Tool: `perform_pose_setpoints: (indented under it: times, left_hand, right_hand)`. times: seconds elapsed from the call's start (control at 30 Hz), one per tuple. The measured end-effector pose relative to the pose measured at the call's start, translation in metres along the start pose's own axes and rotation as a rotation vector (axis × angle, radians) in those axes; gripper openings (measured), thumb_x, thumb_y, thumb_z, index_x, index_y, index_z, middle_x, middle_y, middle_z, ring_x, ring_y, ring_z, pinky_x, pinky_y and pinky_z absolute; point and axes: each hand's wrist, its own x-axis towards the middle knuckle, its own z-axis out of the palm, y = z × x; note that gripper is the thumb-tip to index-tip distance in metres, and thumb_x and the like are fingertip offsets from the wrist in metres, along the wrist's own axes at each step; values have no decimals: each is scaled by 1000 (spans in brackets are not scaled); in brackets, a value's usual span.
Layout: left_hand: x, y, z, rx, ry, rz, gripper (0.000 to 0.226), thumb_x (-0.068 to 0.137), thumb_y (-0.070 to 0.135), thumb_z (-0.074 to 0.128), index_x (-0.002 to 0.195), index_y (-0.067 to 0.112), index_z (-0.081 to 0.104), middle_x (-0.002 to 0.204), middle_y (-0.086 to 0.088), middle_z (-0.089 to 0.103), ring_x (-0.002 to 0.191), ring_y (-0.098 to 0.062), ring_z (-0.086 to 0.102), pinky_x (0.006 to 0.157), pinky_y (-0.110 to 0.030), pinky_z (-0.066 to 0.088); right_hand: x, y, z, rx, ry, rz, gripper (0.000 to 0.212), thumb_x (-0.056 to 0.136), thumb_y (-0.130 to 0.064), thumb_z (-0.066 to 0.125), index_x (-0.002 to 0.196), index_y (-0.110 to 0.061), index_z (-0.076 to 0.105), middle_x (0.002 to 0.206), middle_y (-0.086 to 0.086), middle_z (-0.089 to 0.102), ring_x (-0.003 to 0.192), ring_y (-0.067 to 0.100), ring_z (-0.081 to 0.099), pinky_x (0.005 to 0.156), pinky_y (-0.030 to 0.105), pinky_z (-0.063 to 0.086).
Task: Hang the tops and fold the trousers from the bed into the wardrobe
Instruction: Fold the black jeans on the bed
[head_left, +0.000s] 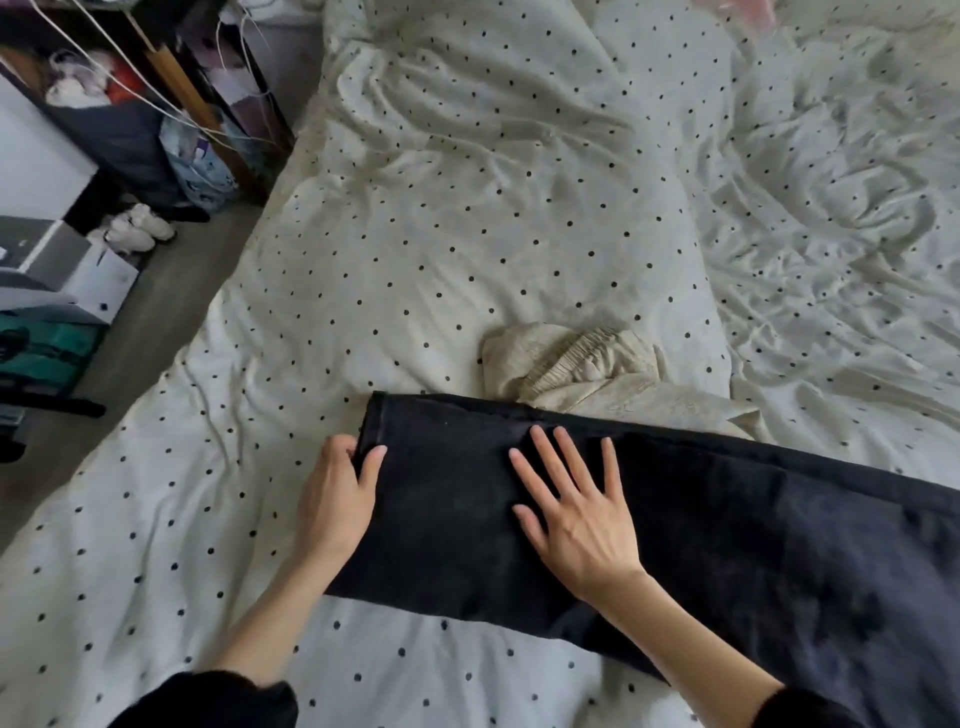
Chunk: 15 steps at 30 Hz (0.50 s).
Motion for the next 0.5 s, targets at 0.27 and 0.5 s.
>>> perform_pose_setpoints:
  times: [0.27, 0.5]
  left_hand:
    - [-10, -4, -5, 127, -134, -69, 47, 94, 49, 35, 109, 7, 47, 77, -8, 63, 72, -30, 60, 57, -35, 44]
    - [-20, -18, -32, -49, -257, -19, 51, 90, 45, 51, 130, 15, 43, 111, -1, 62, 101, -22, 58, 81, -37, 48]
  right_hand:
    - [16, -6, 10, 23, -75, 109, 56, 100, -47, 7, 143, -24, 35, 150, 5, 36, 139, 20, 26, 112, 54, 9]
    - [-5, -66, -3, 154, -74, 98, 59, 97, -56, 8, 144, -29, 31, 153, 4, 30, 140, 28, 23, 105, 63, 11]
